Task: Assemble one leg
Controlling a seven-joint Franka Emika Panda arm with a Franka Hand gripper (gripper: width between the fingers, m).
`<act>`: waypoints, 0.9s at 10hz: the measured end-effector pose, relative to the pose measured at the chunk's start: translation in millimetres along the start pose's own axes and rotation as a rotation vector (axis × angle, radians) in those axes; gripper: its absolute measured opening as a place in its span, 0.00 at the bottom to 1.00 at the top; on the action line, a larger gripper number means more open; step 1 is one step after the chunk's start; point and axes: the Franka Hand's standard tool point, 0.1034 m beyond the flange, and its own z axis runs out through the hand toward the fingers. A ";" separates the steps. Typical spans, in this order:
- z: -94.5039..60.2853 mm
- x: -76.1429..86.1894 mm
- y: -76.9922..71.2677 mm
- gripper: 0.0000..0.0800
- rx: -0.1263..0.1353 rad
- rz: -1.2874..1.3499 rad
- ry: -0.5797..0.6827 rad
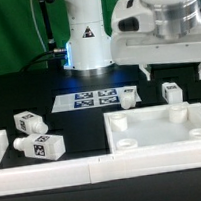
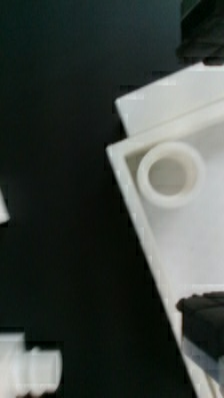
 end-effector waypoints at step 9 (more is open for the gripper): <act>24.0 -34.2 -15.1 0.81 -0.085 -0.142 -0.230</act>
Offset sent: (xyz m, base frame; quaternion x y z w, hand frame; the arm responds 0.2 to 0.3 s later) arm -0.0258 0.0043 0.0016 -0.0165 -0.1334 -0.1514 0.9793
